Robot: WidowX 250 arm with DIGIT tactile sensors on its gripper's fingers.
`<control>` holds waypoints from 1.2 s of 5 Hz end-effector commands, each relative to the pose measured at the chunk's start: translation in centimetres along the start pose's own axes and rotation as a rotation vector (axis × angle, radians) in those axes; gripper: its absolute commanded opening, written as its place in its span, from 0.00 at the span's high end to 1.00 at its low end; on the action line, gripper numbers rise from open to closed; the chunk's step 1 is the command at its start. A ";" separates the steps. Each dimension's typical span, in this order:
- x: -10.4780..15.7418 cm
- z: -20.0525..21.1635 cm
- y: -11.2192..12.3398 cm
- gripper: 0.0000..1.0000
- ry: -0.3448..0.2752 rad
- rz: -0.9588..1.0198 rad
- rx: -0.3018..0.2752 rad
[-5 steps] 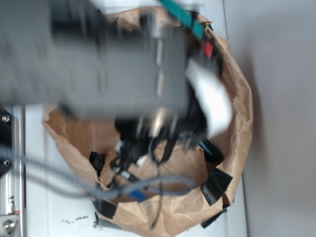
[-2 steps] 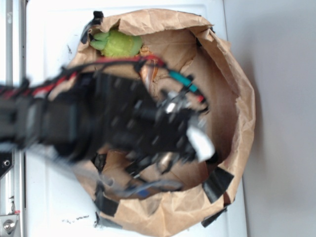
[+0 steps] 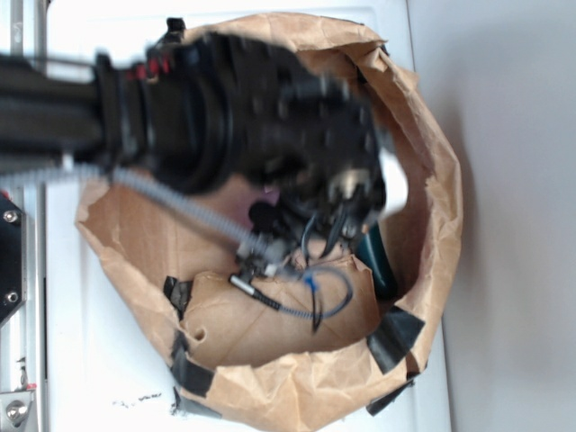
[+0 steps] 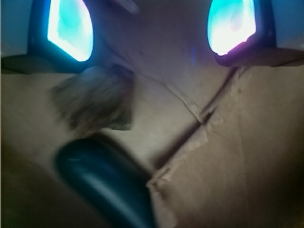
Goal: Grab the rock.
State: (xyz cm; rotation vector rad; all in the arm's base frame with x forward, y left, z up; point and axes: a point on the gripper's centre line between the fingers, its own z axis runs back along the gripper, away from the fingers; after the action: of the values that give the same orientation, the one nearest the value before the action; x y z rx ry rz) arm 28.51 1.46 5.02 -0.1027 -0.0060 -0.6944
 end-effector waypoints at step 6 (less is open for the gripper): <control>5.0 2.8 -1.3 0.00 -0.070 -0.055 -0.005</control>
State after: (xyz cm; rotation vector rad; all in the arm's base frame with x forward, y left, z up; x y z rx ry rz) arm 30.91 -1.04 6.32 -0.1517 -0.0111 -0.7284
